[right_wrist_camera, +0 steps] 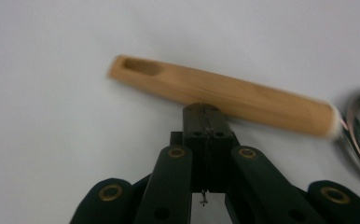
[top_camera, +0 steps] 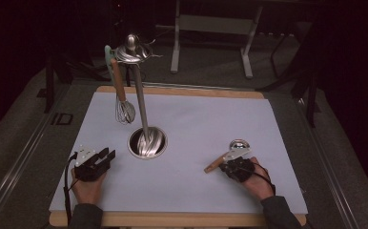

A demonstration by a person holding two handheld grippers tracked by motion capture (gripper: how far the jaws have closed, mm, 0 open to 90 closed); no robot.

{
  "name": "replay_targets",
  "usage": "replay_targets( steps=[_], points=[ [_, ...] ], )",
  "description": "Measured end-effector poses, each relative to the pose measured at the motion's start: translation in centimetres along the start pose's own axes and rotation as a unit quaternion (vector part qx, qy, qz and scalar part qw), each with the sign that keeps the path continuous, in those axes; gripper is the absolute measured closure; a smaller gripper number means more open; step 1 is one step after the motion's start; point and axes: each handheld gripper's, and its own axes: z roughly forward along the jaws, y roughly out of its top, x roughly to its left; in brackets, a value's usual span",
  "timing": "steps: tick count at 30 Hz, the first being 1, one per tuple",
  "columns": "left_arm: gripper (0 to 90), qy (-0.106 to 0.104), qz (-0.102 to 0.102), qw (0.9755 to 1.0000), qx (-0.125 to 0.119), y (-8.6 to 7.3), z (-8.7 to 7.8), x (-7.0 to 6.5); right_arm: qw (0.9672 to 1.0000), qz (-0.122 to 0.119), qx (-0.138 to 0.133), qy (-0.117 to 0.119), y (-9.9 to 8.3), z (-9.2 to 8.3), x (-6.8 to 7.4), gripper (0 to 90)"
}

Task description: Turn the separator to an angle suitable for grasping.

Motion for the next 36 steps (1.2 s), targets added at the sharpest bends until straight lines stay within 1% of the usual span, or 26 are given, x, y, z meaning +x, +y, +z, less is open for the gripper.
replay_targets(
  steps=[1,2,3,4,7,10,13,15,16,17,19,20,21,22,24,25,26,27,29,31,33,36],
  points=[
    [66.9,0.0,-0.002,1.0,-0.001,0.0,0.0,0.0,1.0,-0.004,0.001,0.0,0.4,0.3,0.1,89.5],
    [66.9,0.0,-0.002,1.0,-0.001,0.0,0.0,0.0,1.0,-0.004,0.001,0.0,0.4,0.3,0.1,89.5],
    [66.9,-0.001,-0.003,1.0,-0.002,0.0,0.0,0.0,0.9999,-0.011,0.002,-0.002,0.9,0.7,0.2,89.5],
    [66.9,-0.001,-0.003,1.0,-0.002,0.0,0.0,0.0,0.9999,-0.014,0.004,0.0,2.0,1.4,0.2,89.4],
    [66.9,-0.002,-0.004,1.0,-0.002,0.0,0.0,0.1,0.9999,-0.017,0.003,0.0,3.2,2.3,-0.5,88.3],
    [66.8,-0.002,-0.004,1.0,-0.002,0.0,0.0,0.1,0.9999,-0.003,0.001,0.01,4.3,3.3,-1.8,86.6],
    [66.8,-0.003,-0.005,1.0,-0.003,0.0,0.0,0.1,0.9999,0.011,0.001,0.002,5.0,3.9,-3.0,85.3],
    [66.7,-0.003,-0.006,1.0,-0.003,0.0,0.0,0.1,0.9999,0.014,-0.001,-0.005,5.4,3.8,-3.7,84.3],
    [66.7,-0.003,-0.006,1.0,-0.002,0.0,0.0,0.1,0.9998,0.018,-0.006,-0.003,5.5,3.6,-4.0,82.8],
    [66.8,-0.003,-0.006,1.0,-0.003,0.0,0.0,0.1,0.9997,0.021,-0.015,-0.002,5.6,3.3,-4.3,80.4],
    [66.8,-0.003,-0.006,1.0,-0.001,0.0,0.0,0.1,0.9987,0.037,-0.032,-0.011,5.6,2.7,-5.1,68.6],
    [66.8,-0.002,-0.005,1.0,-0.001,0.0,0.0,0.1,0.9982,0.047,-0.036,-0.013,5.6,2.5,-5.6,61.6],
    [66.7,-0.002,-0.004,1.0,-0.001,0.0,0.0,0.0,0.998,0.051,-0.037,-0.01,5.6,2.4,-6.0,55.7],
    [66.7,-0.002,-0.005,1.0,-0.001,0.0,0.0,0.0,0.9983,0.048,-0.028,-0.015,5.5,2.5,-6.3,50.7],
    [66.7,-0.002,-0.005,1.0,-0.001,0.0,0.0,0.1,0.999,0.038,-0.006,-0.022,5.3,2.8,-6.7,46.2],
    [66.7,-0.002,-0.005,1.0,-0.001,0.0,0.0,0.1,0.9993,0.036,0.002,-0.013,5.1,3.0,-6.9,45.0],
    [66.7,-0.002,-0.005,1.0,-0.001,0.0,0.0,0.1,0.9993,0.035,0.009,-0.01,5.0,3.1,-7.0,44.0],
    [66.7,-0.002,-0.005,1.0,-0.001,0.0,0.0,0.1,0.9993,0.031,0.019,-0.011,4.8,3.4,-7.1,42.0],
    [66.7,-0.002,-0.006,1.0,-0.001,0.0,0.0,0.1,0.9992,0.03,0.026,-0.002,4.5,3.5,-7.3,43.9],
    [66.7,-0.002,-0.006,1.0,-0.001,0.0,0.0,0.1,0.9988,0.037,0.031,0.002,4.2,3.4,-7.3,46.2],
    [66.7,-0.001,-0.005,1.0,-0.001,0.0,0.0,0.1,0.9984,0.043,0.036,0.0,4.1,3.2,-7.2,48.8],
    [66.7,-0.001,-0.005,1.0,-0.001,0.0,0.0,0.0,0.9981,0.04,0.046,-0.001,4.2,2.9,-6.8,56.6]
  ],
)
